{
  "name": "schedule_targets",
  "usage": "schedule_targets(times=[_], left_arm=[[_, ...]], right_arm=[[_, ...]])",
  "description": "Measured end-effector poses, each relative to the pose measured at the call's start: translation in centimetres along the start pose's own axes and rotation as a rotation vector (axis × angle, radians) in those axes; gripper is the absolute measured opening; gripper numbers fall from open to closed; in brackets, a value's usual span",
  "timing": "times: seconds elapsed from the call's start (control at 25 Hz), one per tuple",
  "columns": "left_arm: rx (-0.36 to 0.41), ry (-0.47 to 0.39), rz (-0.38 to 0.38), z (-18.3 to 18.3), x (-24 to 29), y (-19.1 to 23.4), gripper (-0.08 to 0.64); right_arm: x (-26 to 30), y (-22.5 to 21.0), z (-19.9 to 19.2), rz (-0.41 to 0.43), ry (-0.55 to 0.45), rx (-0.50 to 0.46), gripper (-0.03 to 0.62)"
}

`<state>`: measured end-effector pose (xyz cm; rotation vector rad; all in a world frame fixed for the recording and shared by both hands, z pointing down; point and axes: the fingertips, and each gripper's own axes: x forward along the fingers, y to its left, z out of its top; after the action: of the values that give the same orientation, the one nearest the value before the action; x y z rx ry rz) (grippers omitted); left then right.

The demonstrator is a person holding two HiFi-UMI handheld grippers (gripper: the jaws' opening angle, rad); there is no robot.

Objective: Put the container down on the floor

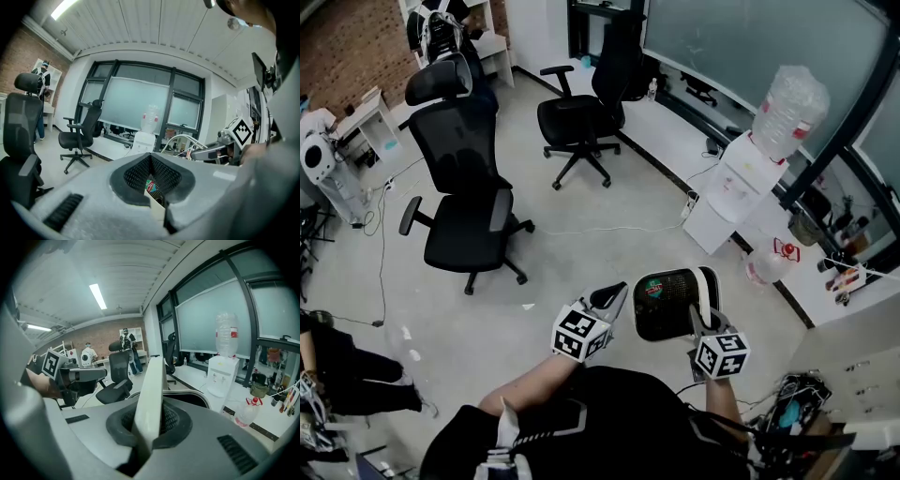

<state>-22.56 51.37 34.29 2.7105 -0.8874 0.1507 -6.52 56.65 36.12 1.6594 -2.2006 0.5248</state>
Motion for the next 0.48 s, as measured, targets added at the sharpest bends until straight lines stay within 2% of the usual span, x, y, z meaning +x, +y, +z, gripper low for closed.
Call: schedule_targets(times=[0.48], left_arm=[[-0.012,-0.007,0.000,0.0,-1.0,1.3,0.006]], right_arm=[[0.7,1.0,0.5,0.002,0.002,0.018,0.008]])
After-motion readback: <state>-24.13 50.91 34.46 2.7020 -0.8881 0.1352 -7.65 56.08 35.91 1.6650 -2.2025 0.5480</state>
